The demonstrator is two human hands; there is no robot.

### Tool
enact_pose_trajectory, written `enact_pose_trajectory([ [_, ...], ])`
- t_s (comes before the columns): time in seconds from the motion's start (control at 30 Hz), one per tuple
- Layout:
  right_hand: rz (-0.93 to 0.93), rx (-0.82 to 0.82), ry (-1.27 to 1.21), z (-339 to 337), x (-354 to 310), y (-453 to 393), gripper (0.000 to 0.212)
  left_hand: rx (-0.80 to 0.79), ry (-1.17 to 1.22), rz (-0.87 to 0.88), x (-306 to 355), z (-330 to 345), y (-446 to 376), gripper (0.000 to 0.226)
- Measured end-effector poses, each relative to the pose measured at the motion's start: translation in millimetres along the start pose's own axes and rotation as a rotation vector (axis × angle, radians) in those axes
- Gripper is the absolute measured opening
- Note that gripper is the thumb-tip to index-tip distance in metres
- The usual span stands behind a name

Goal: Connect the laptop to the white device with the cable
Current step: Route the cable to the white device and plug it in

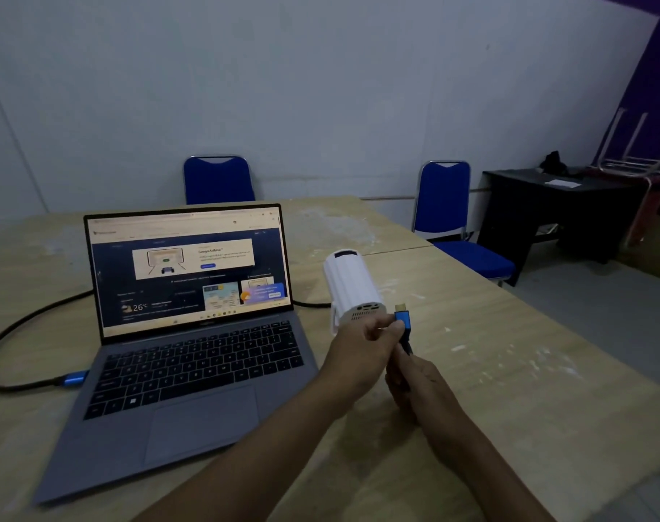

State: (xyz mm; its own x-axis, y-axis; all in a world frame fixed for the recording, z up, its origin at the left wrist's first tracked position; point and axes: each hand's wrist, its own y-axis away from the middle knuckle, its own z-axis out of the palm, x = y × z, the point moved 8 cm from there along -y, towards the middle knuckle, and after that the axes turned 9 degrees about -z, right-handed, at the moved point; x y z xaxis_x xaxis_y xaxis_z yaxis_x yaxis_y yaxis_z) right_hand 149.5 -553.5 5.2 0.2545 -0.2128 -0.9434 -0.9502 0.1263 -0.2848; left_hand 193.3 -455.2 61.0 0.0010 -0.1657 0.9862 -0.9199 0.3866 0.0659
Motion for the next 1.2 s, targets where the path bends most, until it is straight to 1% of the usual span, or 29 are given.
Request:
enact_pose_trajectory([
  [0.03, -0.006, 0.009, 0.028, 0.1, 1.4, -0.9, 0.067, 0.001, 0.018, -0.006, -1.9, 1.3, -1.5, 0.024],
  [0.13, -0.085, 0.111, 0.101, 0.8, -2.0, -3.5, 0.042, 0.001, 0.073, -0.023, -6.0, 4.5, -5.8, 0.021],
  [0.2, -0.18, 0.22, 0.168, -0.2, -10.0, -6.3, 0.036, 0.066, 0.071, -0.01, -6.3, -1.6, -10.3, 0.012],
  [0.23, -0.217, 0.288, 0.216, -1.0, -15.1, -8.4, 0.029, 0.098, 0.077, -0.016, -6.9, -5.7, -12.4, 0.012],
  [0.3, -0.237, 0.427, 0.33, -2.3, -22.5, -12.2, 0.016, 0.141, 0.099, -0.045, -10.8, -12.2, -17.1, 0.015],
  [0.37, -0.221, 0.485, 0.397, 2.7, -22.2, -15.3, 0.012, 0.18, 0.094, -0.08, -17.0, -17.8, -20.1, 0.015],
  [0.5, -0.23, 0.498, 0.499, 12.2, -19.1, -13.8, 0.023, 0.228, 0.089, -0.144, -30.3, -24.0, -22.3, 0.016],
  [0.63, -0.236, 0.537, 0.584, 9.4, -18.8, -13.7, 0.014, 0.226, 0.083, -0.168, -34.8, -24.2, -25.0, 0.021],
  [0.67, -0.228, 0.547, 0.597, 8.2, -18.4, -13.4, 0.015, 0.223, 0.084, -0.172, -35.9, -23.0, -26.0, 0.021],
  [0.8, -0.213, 0.51, 0.65, 12.3, -17.2, -15.3, 0.036, 0.21, 0.078, -0.204, -38.3, -21.1, -30.5, 0.021],
  [0.9, -0.208, 0.505, 0.734, 12.7, -16.2, -16.5, 0.033, 0.172, 0.052, -0.249, -37.7, -21.7, -36.7, 0.024],
  [0.97, -0.212, 0.509, 0.773, 11.6, -16.8, -17.5, 0.028, 0.149, 0.015, -0.261, -35.4, -24.7, -41.7, 0.03],
  [1.0, -0.207, 0.512, 0.779, 10.2, -15.9, -17.9, 0.026, 0.155, -0.021, -0.256, -33.2, -28.0, -44.0, 0.035],
  [1.07, -0.179, 0.523, 0.781, 6.9, -13.4, -19.5, 0.025, 0.221, -0.059, -0.222, -26.5, -40.4, -50.2, 0.039],
  [1.17, -0.144, 0.524, 0.775, 5.9, -10.0, -21.5, 0.027, 0.317, -0.034, -0.196, -17.4, -57.4, -66.5, 0.028],
  [1.2, -0.134, 0.518, 0.767, 6.3, -9.3, -22.0, 0.028, 0.328, -0.035, -0.206, -15.8, -59.2, -74.5, 0.029],
])
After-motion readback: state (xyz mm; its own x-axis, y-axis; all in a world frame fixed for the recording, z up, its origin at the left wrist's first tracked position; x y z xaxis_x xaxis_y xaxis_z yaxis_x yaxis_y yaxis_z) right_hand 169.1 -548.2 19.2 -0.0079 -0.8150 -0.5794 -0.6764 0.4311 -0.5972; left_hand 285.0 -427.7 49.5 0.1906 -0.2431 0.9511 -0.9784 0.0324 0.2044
